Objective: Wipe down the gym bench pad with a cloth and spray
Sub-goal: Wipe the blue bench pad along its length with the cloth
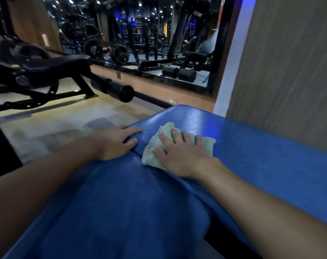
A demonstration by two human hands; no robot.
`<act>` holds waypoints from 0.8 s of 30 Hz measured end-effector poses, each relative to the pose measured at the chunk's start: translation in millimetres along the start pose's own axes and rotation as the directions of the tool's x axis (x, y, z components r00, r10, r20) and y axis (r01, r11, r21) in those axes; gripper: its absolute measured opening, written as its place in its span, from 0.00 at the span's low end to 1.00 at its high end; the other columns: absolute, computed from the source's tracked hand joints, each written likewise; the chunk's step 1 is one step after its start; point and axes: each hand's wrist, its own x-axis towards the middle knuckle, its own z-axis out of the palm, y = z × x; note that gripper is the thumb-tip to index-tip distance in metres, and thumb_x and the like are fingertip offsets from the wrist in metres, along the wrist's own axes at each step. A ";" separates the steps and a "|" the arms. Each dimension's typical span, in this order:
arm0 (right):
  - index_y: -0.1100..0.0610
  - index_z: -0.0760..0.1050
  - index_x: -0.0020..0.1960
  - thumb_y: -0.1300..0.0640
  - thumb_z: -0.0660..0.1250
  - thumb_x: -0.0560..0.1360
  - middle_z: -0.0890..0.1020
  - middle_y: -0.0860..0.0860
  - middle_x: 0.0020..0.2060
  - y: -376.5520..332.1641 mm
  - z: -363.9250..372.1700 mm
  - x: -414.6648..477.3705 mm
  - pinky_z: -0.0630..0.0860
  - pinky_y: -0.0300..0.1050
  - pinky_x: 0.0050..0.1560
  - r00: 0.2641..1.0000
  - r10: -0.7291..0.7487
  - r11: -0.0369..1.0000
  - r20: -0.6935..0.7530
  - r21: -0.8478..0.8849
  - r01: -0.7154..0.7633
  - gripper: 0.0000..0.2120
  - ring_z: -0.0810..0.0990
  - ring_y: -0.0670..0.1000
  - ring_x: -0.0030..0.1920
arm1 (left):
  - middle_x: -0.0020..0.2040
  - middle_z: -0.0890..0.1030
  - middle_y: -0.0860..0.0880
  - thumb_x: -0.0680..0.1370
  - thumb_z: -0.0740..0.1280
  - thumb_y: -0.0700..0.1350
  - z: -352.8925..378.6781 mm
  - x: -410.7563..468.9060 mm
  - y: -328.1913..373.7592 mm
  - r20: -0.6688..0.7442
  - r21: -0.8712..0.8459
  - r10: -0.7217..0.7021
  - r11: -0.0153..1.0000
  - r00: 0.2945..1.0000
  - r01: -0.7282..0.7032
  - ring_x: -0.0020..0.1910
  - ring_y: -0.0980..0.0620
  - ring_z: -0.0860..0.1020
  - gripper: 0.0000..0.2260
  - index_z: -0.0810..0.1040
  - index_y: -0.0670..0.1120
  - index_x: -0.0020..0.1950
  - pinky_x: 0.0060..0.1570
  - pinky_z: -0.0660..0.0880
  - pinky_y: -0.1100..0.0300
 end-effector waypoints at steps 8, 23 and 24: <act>0.44 0.52 0.77 0.36 0.44 0.79 0.51 0.53 0.79 -45.9 3.8 70.8 0.45 0.67 0.72 0.996 -0.072 0.997 -0.058 -0.016 0.071 0.29 0.49 0.60 0.78 | 0.72 0.71 0.54 0.79 0.62 0.55 -11.2 -5.5 -34.3 0.052 -0.258 0.006 0.966 0.999 0.008 0.66 0.54 0.72 0.28 0.58 0.60 0.78 0.69 0.67 0.54; 0.31 0.51 0.74 0.26 0.55 0.71 0.50 0.49 0.79 -45.9 -1.7 97.4 0.44 0.69 0.71 0.979 -0.201 0.979 0.002 -0.006 0.201 0.34 0.47 0.58 0.78 | 0.72 0.70 0.53 0.77 0.60 0.67 -12.3 -13.4 -22.3 0.023 -0.273 0.030 0.962 0.999 -0.022 0.63 0.54 0.71 0.37 0.45 0.60 0.80 0.56 0.65 0.62; 0.31 0.51 0.74 0.27 0.56 0.71 0.49 0.49 0.80 -46.0 -3.2 97.4 0.44 0.69 0.71 0.981 -0.195 0.981 0.013 0.002 0.195 0.34 0.46 0.58 0.78 | 0.69 0.71 0.55 0.74 0.60 0.69 -11.8 -14.8 -21.9 0.025 -0.268 0.035 0.963 0.999 -0.027 0.58 0.57 0.71 0.40 0.44 0.60 0.80 0.51 0.64 0.68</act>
